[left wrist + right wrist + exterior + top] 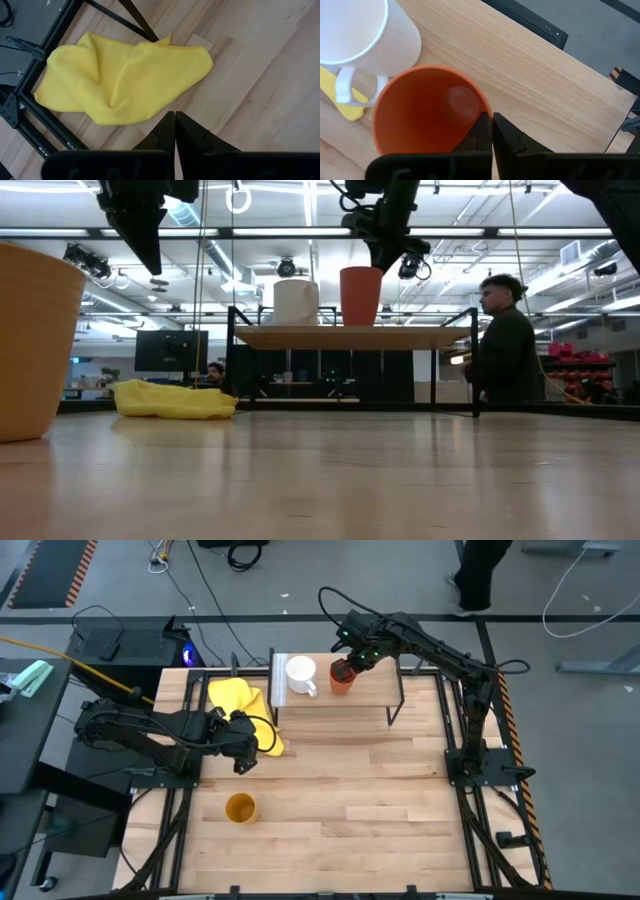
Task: Stack small to large cups/mugs on shelf
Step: Put the orange cup on the shelf
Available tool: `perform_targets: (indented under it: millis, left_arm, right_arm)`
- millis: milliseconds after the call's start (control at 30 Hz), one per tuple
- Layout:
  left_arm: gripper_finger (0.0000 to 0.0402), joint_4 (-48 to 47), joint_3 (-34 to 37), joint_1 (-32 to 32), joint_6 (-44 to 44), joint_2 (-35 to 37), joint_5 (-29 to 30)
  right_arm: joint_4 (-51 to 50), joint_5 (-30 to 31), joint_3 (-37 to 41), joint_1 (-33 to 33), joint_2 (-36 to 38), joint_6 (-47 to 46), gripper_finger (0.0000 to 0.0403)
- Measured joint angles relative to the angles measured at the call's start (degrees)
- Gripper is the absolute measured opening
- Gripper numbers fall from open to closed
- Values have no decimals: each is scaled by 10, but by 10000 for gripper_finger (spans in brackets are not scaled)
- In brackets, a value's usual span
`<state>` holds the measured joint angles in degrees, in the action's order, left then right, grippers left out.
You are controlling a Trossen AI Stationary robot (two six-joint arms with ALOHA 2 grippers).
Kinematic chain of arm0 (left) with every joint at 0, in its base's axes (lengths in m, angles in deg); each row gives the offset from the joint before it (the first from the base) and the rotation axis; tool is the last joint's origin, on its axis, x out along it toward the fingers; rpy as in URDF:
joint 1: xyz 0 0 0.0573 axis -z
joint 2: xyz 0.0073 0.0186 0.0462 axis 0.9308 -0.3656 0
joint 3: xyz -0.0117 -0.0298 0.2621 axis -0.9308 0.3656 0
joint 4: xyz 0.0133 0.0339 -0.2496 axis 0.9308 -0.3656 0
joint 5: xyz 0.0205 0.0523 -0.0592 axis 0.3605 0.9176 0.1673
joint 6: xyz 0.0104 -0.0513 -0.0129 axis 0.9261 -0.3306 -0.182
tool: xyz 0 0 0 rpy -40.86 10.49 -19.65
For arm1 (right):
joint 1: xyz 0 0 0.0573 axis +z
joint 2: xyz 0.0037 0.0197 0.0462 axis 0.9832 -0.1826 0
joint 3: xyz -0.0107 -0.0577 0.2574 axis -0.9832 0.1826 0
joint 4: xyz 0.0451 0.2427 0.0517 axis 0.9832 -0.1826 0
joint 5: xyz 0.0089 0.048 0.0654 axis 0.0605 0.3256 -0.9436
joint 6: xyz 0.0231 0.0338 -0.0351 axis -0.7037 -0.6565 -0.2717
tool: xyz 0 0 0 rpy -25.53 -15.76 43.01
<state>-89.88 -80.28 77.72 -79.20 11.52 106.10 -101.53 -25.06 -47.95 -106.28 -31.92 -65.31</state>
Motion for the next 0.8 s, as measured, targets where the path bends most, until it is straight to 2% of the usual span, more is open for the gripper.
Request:
perform_targets:
  millis: [800]
  left_arm:
    - [22,0,0,0,0,0,0]
  right_arm:
    - [23,0,22,1,1,14,7]
